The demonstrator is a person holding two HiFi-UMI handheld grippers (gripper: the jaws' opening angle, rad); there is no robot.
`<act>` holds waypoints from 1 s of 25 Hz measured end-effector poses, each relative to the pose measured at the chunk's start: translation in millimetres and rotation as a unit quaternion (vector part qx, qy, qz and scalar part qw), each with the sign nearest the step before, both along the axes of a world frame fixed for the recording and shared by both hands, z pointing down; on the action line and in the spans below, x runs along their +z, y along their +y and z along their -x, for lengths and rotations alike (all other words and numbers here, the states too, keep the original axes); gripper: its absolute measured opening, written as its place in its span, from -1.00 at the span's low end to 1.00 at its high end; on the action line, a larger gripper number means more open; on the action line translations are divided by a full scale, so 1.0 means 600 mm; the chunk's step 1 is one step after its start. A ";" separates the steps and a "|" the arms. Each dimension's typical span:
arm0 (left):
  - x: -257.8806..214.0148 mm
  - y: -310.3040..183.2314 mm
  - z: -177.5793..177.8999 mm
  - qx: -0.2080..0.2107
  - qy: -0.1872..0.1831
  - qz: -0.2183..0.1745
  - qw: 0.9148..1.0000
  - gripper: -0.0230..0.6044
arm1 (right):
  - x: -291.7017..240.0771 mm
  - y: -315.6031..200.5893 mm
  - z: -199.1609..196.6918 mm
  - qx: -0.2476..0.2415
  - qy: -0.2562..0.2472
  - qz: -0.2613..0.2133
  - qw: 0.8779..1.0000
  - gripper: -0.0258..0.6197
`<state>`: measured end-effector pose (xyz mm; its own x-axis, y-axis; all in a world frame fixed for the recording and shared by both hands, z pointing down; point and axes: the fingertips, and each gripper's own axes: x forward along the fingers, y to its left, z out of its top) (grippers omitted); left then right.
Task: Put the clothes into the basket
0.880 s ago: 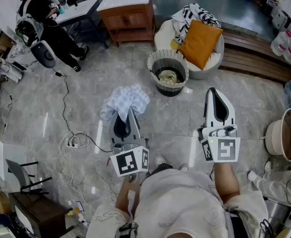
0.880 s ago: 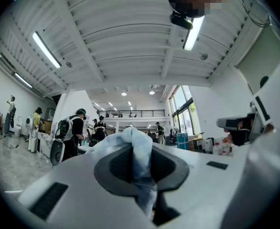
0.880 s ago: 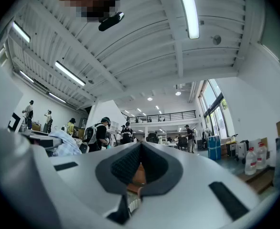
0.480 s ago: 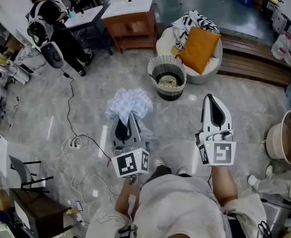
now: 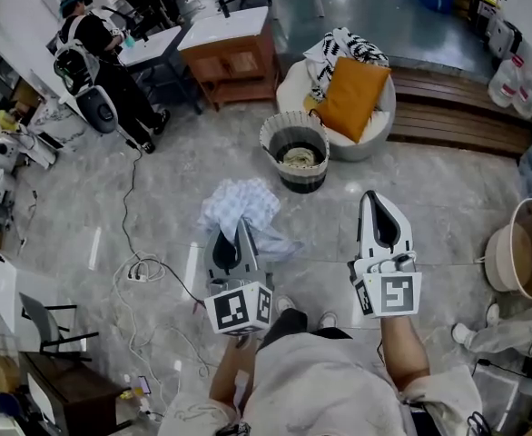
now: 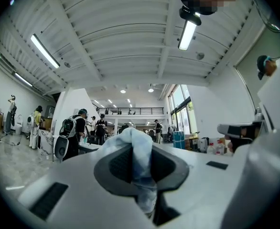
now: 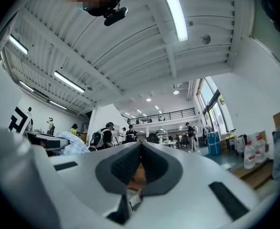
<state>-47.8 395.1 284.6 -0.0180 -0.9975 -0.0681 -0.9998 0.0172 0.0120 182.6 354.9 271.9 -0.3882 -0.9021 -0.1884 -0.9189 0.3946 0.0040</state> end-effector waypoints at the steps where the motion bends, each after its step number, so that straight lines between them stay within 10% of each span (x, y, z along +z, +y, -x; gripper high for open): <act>1: -0.001 0.002 -0.007 0.002 0.001 0.000 1.000 -0.77 | -0.001 0.001 -0.006 0.000 0.000 0.001 1.000 -0.96; 25: -0.001 -0.151 0.068 0.041 0.012 -0.008 0.999 -0.76 | -0.016 -0.142 0.100 0.010 0.016 -0.010 1.000 -0.96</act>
<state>-88.7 304.8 284.2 0.0617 -0.9945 -0.0847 -0.9973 -0.0649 0.0352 122.5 269.7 262.2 -0.3757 -0.9063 -0.1935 -0.9260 0.3752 0.0406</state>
